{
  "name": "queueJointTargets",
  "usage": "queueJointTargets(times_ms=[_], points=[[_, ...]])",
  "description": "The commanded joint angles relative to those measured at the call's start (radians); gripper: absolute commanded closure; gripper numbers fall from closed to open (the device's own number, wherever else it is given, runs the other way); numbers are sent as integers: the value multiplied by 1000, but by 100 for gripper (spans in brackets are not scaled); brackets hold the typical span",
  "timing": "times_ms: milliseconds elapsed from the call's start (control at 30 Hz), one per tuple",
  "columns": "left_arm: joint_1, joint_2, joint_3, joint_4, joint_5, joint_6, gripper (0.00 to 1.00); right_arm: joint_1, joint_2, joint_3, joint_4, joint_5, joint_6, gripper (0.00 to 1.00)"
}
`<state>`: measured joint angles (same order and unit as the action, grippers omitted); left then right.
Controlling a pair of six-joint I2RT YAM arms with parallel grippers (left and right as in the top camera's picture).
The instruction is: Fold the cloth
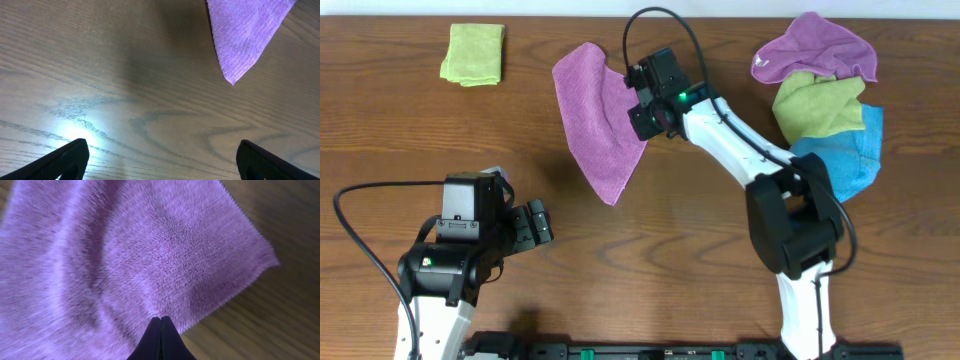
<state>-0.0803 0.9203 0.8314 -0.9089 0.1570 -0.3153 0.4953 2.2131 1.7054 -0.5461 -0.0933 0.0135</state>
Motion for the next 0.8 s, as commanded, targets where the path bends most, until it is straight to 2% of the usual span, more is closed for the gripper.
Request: queueJointTargets(times_ms=[0,300,433,533,667,767], points=[[3,1,2,1,0,-8,5,-6,14,-2,35,8,-31,99],[3,1,2,0,-3,-7,5,-10,124,-2,198,19,-56,99],[3,1,2,-3,-3,-7,5,-11,151,-2,196,31,-56,99],[3,1,2,-6,-3,-7,5,-22,162,-2,180,177,-52,99],[3,1,2,-10,-3,-7,5,-64,162,-2,132,266,-50,99],[3,1,2,-11,-3,-7,5,-129,162,-2,82,328,21,99]])
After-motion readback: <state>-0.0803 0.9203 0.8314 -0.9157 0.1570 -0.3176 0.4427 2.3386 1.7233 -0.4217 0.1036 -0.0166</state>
